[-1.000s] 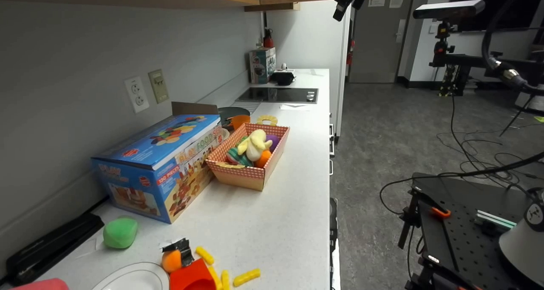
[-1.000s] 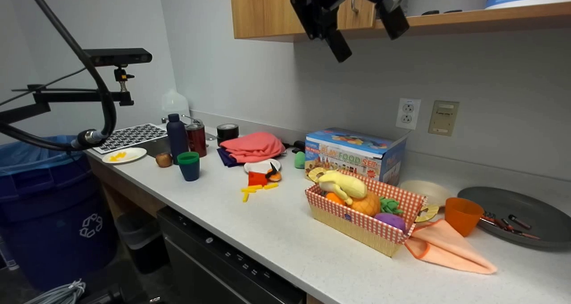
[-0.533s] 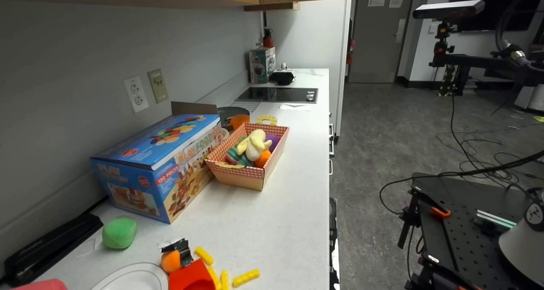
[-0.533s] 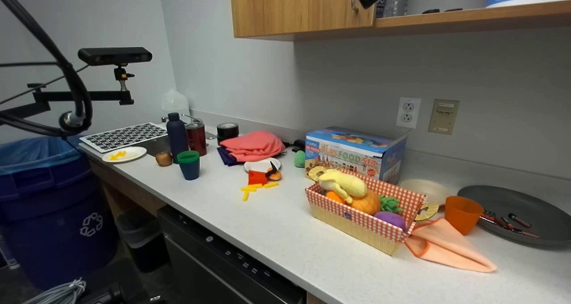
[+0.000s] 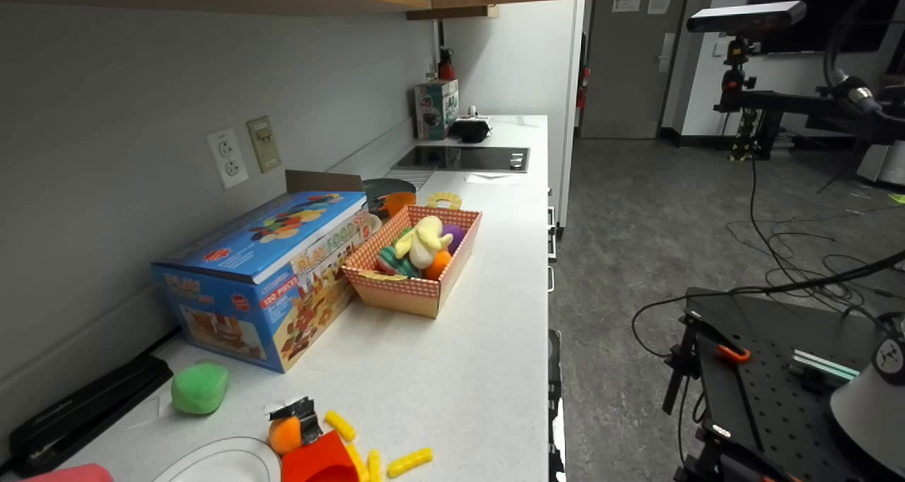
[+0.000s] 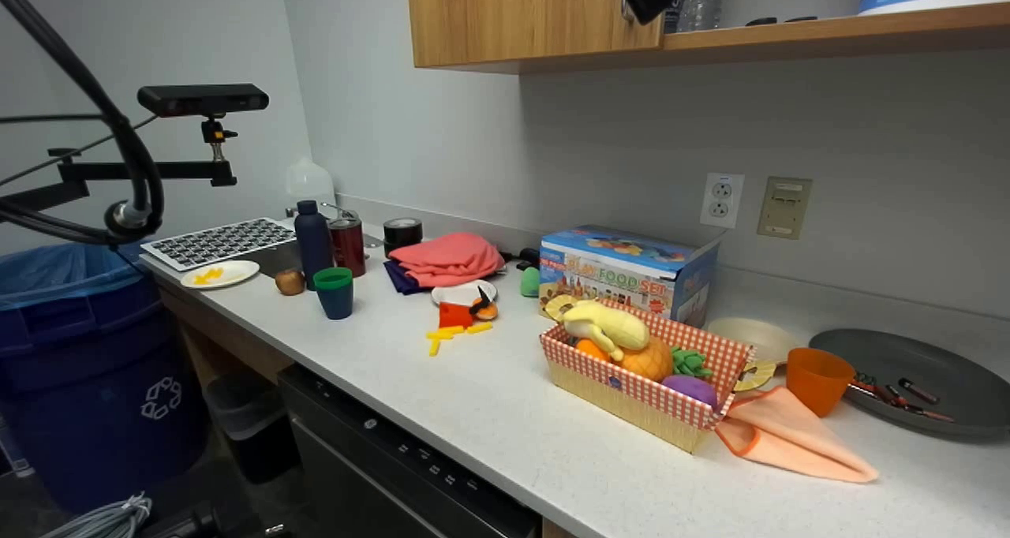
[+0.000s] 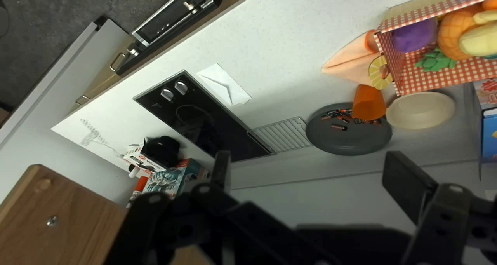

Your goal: Close the cupboard completely

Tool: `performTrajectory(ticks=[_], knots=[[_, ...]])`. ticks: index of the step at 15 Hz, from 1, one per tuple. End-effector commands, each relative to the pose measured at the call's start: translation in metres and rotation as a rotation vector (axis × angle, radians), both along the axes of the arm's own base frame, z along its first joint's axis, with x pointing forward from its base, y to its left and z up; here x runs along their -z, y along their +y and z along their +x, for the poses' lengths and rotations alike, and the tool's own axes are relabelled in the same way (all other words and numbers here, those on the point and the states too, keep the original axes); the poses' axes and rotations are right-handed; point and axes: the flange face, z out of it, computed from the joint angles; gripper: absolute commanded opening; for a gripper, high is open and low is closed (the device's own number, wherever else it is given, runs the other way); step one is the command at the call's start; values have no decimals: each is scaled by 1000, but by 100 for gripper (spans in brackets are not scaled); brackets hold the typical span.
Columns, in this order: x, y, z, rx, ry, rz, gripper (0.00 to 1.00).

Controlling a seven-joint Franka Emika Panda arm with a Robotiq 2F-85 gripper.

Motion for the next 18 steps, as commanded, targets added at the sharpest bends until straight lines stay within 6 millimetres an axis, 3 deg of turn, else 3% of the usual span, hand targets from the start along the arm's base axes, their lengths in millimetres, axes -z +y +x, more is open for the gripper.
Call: performTrajectory(ticks=[1,5,9,18], knots=[[-4,0,-2,-5,-2,-2,100],[-25,4,-25,10,-29,-51,100],[-51,8,-65,43,-70,-79,100],[-89,8,-73,177,-158,-168,100]])
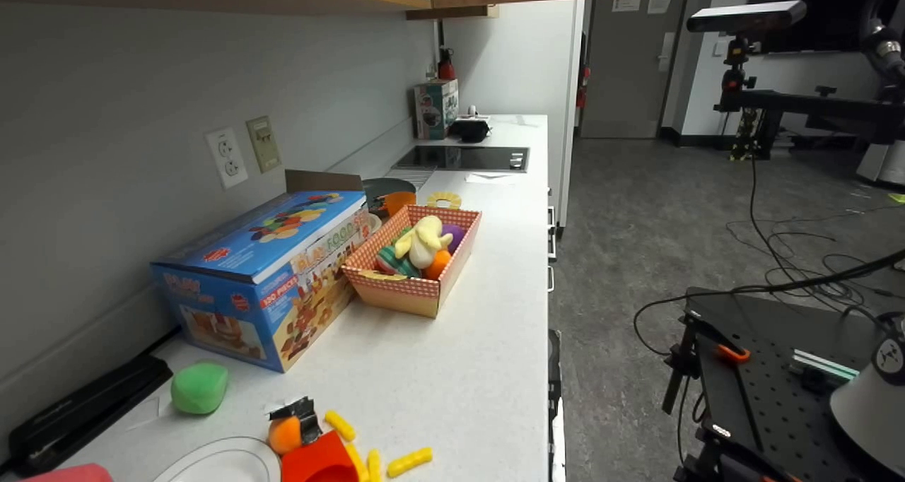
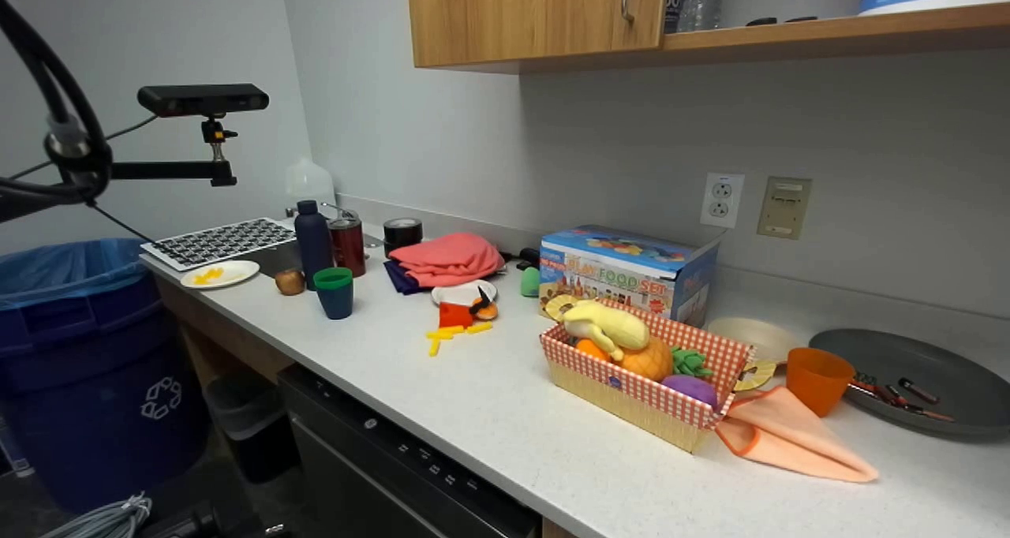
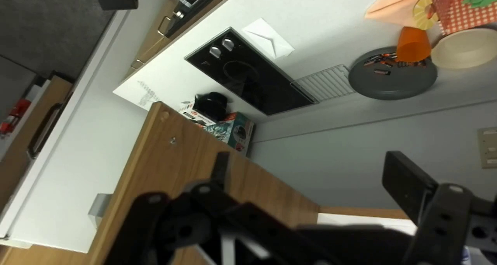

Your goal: Close the cupboard completely

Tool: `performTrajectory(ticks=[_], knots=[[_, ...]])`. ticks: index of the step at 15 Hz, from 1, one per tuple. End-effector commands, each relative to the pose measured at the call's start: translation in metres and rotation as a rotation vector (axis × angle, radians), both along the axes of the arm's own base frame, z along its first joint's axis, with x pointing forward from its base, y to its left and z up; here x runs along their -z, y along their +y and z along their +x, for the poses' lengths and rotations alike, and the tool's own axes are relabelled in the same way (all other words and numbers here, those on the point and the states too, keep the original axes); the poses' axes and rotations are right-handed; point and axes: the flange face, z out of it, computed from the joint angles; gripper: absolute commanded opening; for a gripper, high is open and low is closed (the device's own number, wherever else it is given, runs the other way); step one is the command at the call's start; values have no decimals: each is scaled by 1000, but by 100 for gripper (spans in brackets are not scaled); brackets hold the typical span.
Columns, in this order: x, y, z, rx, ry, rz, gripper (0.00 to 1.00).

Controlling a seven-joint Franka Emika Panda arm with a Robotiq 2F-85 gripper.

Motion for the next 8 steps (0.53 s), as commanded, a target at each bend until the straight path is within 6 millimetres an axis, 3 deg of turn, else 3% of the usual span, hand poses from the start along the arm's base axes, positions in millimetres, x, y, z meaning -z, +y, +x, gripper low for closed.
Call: performTrajectory(ticks=[1,2,3,4,5,8], knots=[[-13,-7,-8,94,-26,-57,100],[-15,-14,-11,118,-32,-59,100],[-18,-36,-12,137,-38,-53,100],[-19,-42,-16,146,-48,-49,100],[-11,-23,-13,111,-28,-37,100],[-12,-40,-18,137,-40,-25,100]])
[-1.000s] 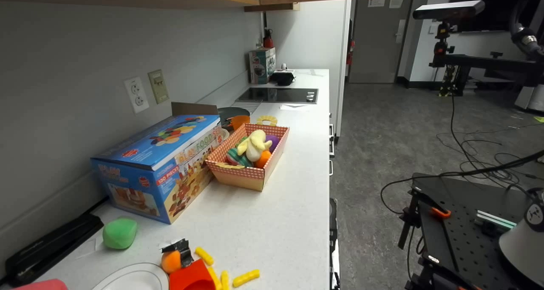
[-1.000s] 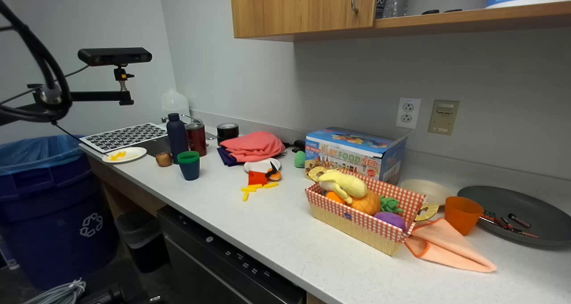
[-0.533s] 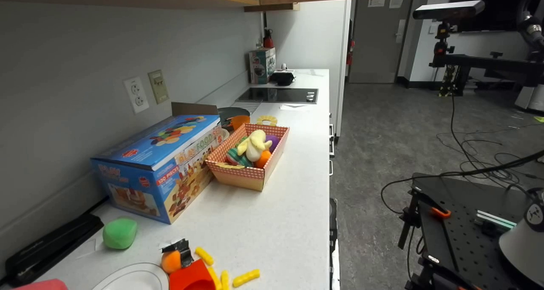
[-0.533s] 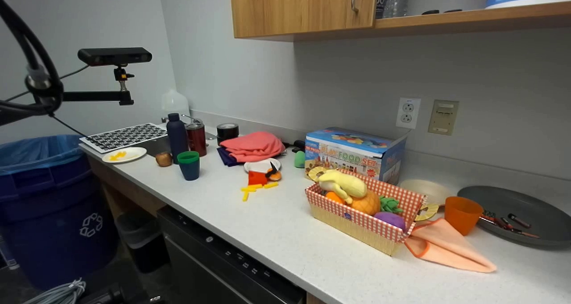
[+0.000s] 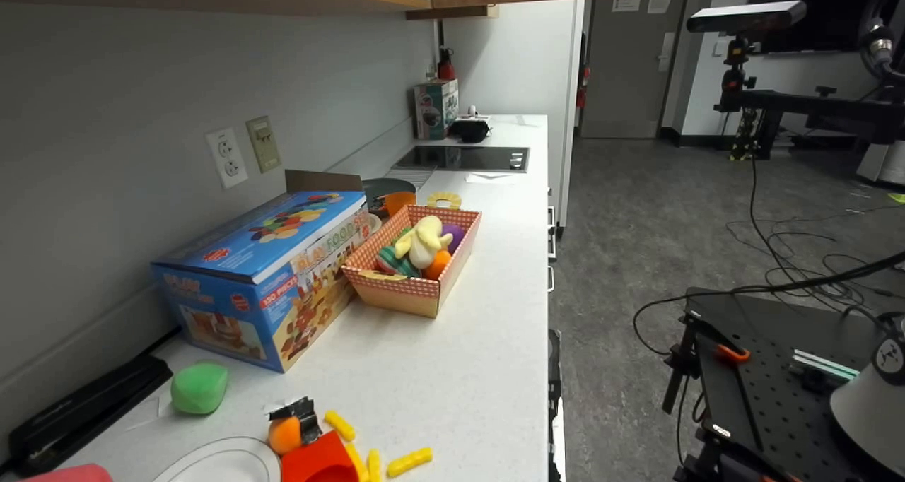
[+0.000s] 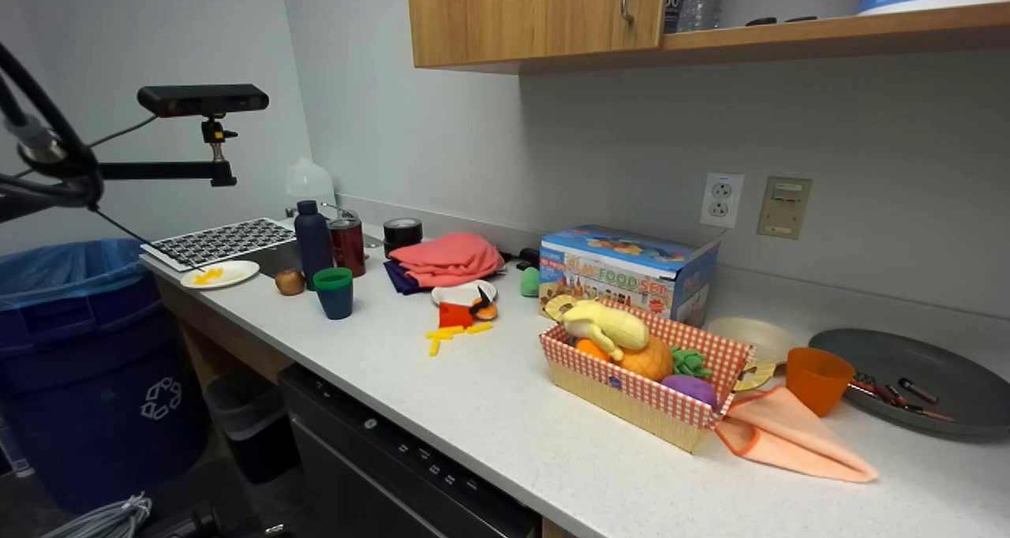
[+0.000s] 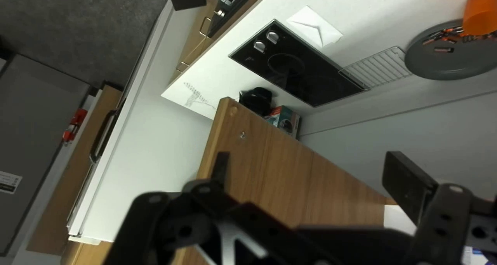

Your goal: Close the cupboard completely

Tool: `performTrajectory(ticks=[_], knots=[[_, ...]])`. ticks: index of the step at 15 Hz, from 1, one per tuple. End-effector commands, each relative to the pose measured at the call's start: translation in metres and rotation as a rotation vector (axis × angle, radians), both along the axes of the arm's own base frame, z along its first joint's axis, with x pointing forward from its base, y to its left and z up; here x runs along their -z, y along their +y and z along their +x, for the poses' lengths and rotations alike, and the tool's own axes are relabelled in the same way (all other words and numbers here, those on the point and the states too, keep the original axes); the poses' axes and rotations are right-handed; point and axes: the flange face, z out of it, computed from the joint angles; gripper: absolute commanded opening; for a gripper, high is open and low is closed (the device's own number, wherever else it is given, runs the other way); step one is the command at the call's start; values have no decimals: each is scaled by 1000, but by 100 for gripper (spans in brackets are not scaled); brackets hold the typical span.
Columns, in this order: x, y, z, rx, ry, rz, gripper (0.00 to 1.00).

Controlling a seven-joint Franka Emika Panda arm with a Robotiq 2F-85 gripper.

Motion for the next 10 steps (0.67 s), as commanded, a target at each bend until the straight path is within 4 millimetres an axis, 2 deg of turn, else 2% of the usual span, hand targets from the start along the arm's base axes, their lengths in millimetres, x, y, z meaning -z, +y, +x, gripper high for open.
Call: performTrajectory(ticks=[1,4,6,10], knots=[[-1,0,1,0,1,0,100],[-4,2,2,0,5,20,100],[-12,-11,8,24,19,51,100],[-33,-50,18,63,34,65,100]])
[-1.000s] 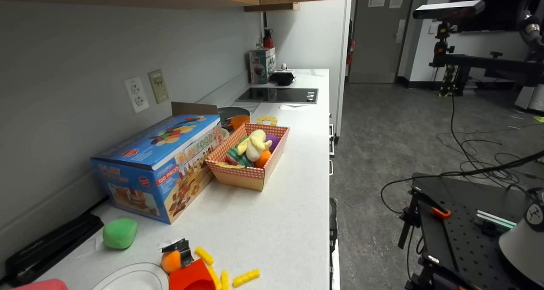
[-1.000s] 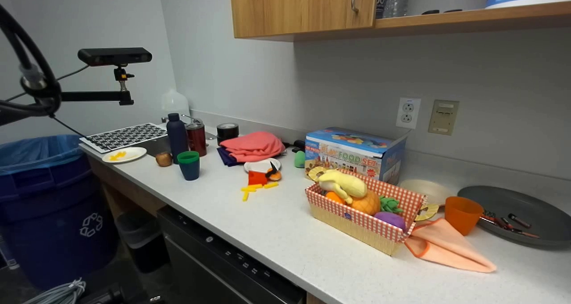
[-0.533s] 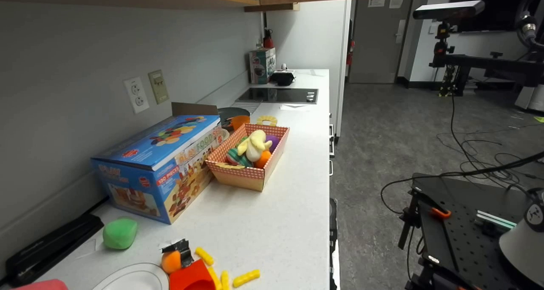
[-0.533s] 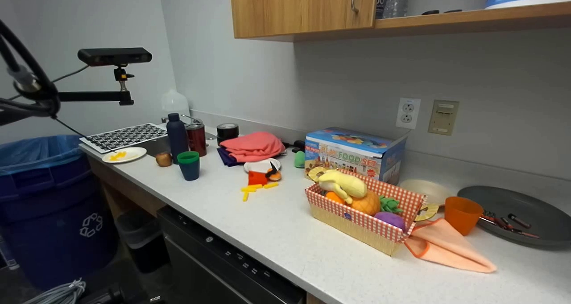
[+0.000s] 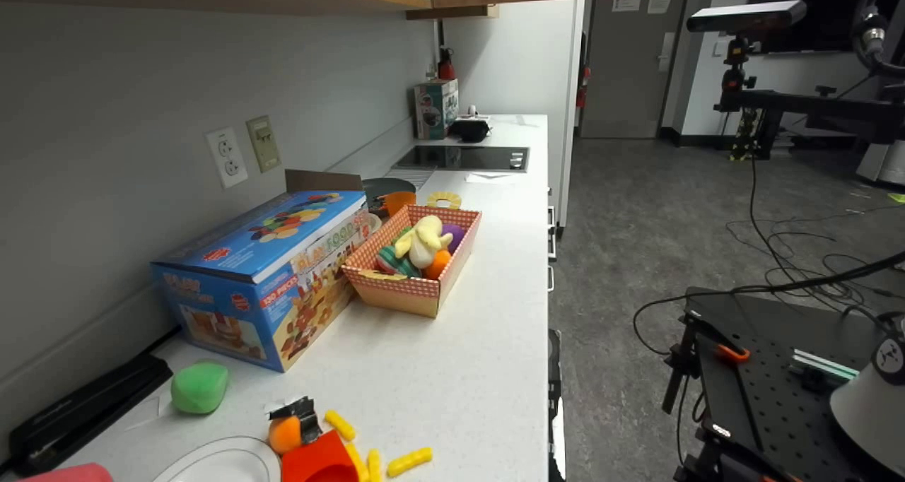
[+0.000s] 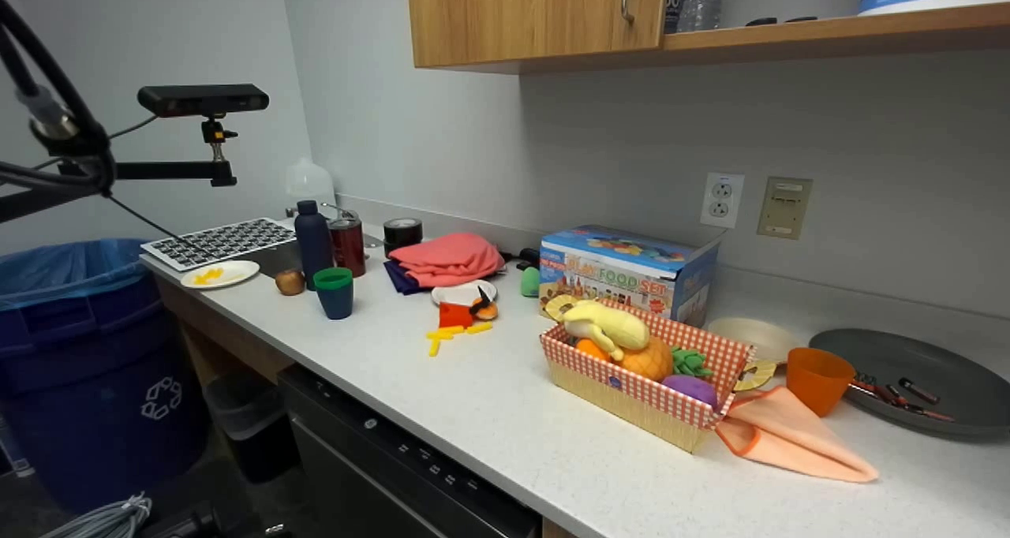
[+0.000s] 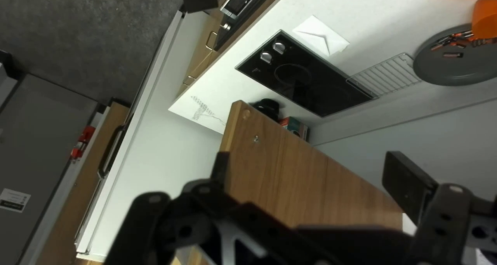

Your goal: Close the cupboard completely

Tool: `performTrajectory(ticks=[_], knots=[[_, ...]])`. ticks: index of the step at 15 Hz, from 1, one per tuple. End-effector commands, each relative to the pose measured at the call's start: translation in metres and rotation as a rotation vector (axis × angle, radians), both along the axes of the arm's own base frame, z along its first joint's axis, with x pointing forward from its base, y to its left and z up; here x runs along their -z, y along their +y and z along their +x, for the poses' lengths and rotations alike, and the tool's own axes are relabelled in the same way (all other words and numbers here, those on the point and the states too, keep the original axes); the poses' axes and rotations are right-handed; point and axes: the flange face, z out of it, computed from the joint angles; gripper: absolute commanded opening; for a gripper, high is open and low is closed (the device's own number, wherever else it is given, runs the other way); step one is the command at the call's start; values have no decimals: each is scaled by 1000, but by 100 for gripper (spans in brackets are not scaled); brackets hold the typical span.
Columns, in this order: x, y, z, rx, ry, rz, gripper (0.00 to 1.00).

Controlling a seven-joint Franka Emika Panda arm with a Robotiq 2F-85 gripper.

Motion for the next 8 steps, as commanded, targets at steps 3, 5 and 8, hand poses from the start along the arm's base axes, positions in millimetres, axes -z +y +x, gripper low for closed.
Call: performTrajectory(ticks=[3,5,8], knots=[[-29,-69,24,48,23,28,100],[-39,-82,29,70,27,28,100],[-58,-88,30,97,27,24,100]])
